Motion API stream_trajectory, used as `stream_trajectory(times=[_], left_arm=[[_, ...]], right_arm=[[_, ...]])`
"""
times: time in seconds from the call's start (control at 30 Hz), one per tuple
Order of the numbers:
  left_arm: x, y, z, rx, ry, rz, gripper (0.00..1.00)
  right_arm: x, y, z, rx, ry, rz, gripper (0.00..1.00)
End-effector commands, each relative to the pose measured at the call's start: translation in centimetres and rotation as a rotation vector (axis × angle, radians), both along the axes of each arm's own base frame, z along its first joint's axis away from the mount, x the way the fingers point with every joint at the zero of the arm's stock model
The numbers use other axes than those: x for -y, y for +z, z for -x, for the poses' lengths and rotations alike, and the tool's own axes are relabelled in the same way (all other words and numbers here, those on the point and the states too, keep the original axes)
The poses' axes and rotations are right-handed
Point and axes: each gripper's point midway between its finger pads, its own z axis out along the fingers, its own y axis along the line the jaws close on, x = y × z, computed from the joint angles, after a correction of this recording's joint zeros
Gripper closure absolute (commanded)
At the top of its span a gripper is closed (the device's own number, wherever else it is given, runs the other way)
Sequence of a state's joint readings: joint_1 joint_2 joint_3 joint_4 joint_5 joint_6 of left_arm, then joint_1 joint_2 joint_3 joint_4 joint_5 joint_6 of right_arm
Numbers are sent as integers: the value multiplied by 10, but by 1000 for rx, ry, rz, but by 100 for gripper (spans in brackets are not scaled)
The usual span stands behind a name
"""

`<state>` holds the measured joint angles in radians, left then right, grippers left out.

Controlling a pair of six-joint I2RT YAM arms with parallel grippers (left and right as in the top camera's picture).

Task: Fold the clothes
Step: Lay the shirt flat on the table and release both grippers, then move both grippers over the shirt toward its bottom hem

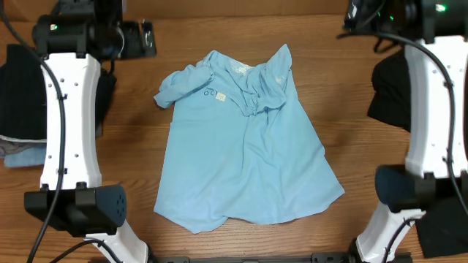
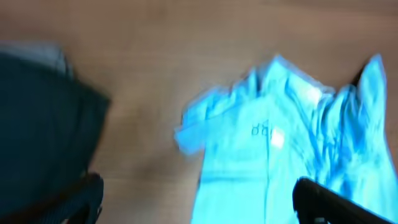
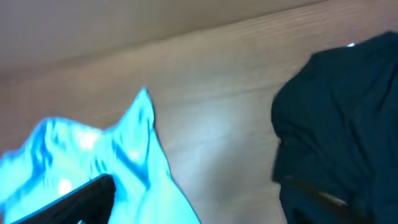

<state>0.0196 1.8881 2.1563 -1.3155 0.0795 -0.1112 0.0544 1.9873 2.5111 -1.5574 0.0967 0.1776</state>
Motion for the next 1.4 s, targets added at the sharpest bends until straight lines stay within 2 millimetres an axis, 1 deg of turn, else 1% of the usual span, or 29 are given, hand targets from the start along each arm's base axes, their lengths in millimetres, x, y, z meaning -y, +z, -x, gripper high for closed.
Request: stream_trajectory(times=[0.0,0.03,0.07,0.1,0.13,0.17,0.2,0.3,0.37,0.43,0.47,0.53,0.63,0.73,0.83,0.9,0.93,1.07,1.17,1.27,1.37], left_arm=[[7,-21,29,-160,-25,22,0],[7,-28,36,-203,-25,23,0],[11,-40,48,-285,-32,39,9],[15,-47,53,-331,-40,64,47],[18,-51,56,-354,-45,79,73],[22,-59,60,-394,-51,104,93],[25,-66,63,-426,-56,125,96],[33,-94,74,-532,-62,174,96],[37,-113,80,-579,-62,195,96],[41,-129,84,-607,-67,216,96],[47,-142,87,-626,-74,235,96],[59,-161,93,-648,-97,272,96],[77,-187,96,-648,-136,306,96],[94,-210,99,-630,-183,293,96],[107,-222,99,-608,-223,281,96],[118,-230,96,-575,-258,268,96],[123,-234,94,-557,-273,265,96],[134,-251,89,-500,-295,259,96],[132,-262,90,-483,-295,245,96],[118,-277,88,-461,-266,161,96],[110,-285,90,-462,-241,123,96]], right_arm=[[-11,-5,34,-106,75,-28,50],[-16,-10,36,-128,90,-57,73],[-27,-22,40,-173,120,-117,96],[-29,-30,42,-204,123,-137,96],[-30,-38,44,-233,110,-154,96],[-31,-49,47,-272,101,-164,96],[-31,-61,51,-314,99,-169,96],[-30,-107,70,-482,82,-170,96],[-30,-135,81,-567,74,-170,96],[-30,-158,88,-621,69,-170,96],[-29,-171,92,-647,66,-170,96],[-29,-193,99,-687,62,-170,96],[-29,-221,107,-722,59,-169,96],[-29,-240,112,-735,59,-169,96],[-29,-252,117,-747,58,-170,96],[-32,-265,118,-742,64,-187,96],[-37,-271,116,-729,80,-215,96],[-77,-286,110,-638,278,-416,96],[-79,-294,105,-604,288,-421,96],[-76,-301,99,-568,291,-398,96],[-76,-309,98,-550,295,-397,96]])
